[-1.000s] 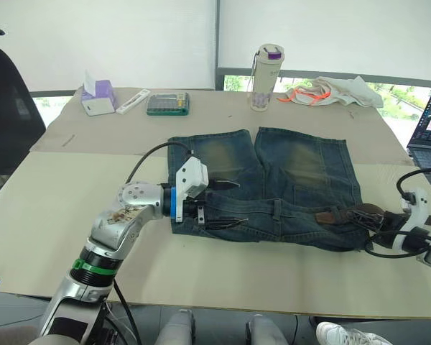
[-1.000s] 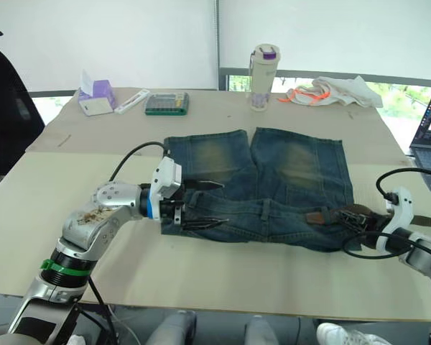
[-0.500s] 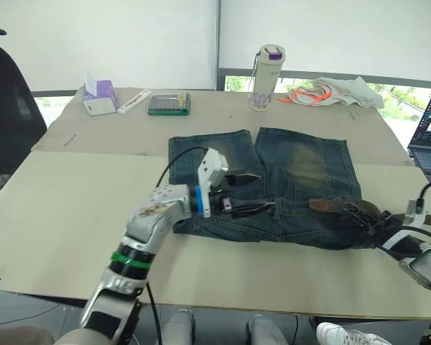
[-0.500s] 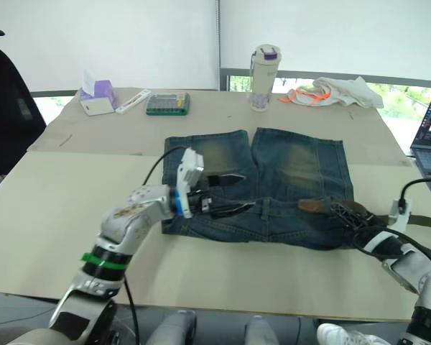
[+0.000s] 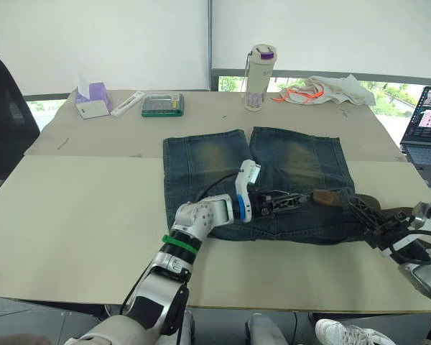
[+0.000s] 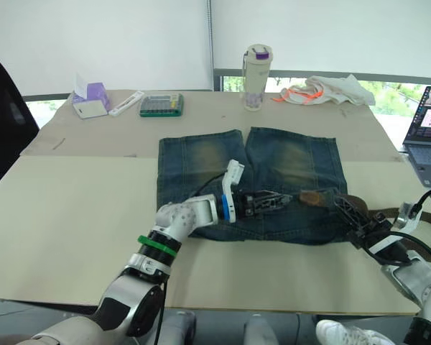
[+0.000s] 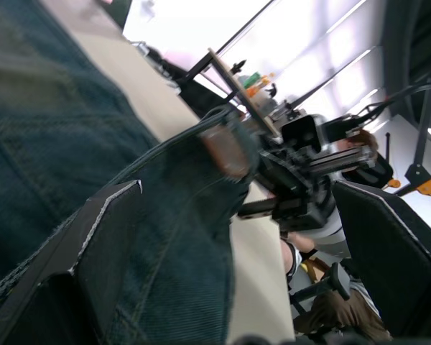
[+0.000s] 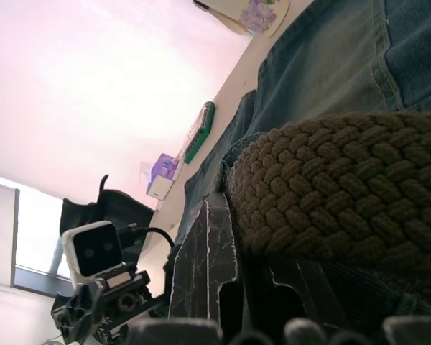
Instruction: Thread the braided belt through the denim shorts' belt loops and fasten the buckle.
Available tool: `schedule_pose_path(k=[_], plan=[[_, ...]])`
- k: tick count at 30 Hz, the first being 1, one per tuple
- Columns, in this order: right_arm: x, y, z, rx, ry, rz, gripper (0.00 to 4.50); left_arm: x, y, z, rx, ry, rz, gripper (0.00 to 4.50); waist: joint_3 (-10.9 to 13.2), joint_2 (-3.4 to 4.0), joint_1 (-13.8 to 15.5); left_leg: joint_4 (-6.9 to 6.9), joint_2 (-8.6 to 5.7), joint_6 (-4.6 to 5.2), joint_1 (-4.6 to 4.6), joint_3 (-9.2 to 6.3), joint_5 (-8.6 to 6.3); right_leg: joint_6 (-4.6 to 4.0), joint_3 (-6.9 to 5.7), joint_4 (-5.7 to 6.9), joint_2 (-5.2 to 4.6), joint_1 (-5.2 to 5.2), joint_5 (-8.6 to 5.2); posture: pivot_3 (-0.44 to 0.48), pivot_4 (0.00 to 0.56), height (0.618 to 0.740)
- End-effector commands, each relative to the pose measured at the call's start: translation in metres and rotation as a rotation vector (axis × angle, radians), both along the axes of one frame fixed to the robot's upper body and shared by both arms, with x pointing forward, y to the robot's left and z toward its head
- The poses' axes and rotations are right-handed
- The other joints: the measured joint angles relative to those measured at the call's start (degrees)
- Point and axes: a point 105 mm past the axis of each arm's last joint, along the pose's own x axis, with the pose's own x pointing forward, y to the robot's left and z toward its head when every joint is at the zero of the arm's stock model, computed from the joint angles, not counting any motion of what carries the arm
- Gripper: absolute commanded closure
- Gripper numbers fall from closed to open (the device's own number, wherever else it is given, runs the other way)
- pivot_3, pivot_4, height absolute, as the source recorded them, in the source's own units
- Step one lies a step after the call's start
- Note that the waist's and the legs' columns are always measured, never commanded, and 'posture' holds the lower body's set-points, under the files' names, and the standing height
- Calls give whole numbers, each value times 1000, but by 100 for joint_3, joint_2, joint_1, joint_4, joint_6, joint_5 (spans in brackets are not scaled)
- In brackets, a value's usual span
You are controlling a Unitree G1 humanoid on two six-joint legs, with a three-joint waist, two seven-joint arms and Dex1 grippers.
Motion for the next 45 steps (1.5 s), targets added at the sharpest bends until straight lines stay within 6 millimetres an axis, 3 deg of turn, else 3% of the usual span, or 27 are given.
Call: schedule_pose_path(k=[1,12,22,27,33,34,36,41,44,45], plan=[[-5,1,16,9,-85,12,4500,-23,-49,39,-116,-58,-115,6,0,0,3,0,0,0,-1,0,0,0,0,-1,0,0,0,0,150,740],[-12,22,13,-52,-96,99,4500,-54,-64,57,-216,-76,-295,6,0,0,2,-1,-1,0,-2,0,0,1,0,-2,0,0,0,0,150,740],[-12,48,12,-88,-131,152,4500,-64,-64,52,-211,-73,-336,6,0,1,-3,-1,0,0,-1,0,0,2,1,-2,0,0,0,0,150,740],[-10,50,12,-86,-137,149,4500,-63,-62,52,-220,-59,-325,1440,0,1,-1,-1,0,0,-1,0,0,1,1,-2,0,0,1,0,150,740],[-10,48,13,-89,-152,138,4500,-62,-61,49,-209,-63,-320,3506,0,1,0,-1,0,0,-1,-1,0,1,1,-2,0,0,1,0,150,740],[-11,46,15,-90,-168,132,3705,-61,-61,49,-205,-63,-315,3830,0,1,0,-1,0,0,-1,-1,0,1,1,-2,0,0,1,0,150,740],[-10,42,16,-104,-179,105,3002,-59,-61,47,-198,-63,-305,4497,0,1,-2,-1,0,0,-1,-1,0,1,1,-2,0,0,1,0,150,740],[-26,16,11,-190,-126,15,1323,-50,-56,42,-150,-67,-252,4500,-1,2,24,-1,0,0,-2,-1,0,1,1,-3,0,0,1,0,150,740],[-48,5,8,-233,-90,36,339,-40,-46,37,-105,-77,-210,4500,0,1,99,-1,-2,0,-4,-1,0,1,1,-6,-1,0,0,0,150,740],[-56,6,8,-248,-83,50,339,-34,-41,34,-73,-86,-173,4500,0,1,119,-1,-3,0,-5,-1,0,2,1,-7,-1,0,0,0,150,740]])
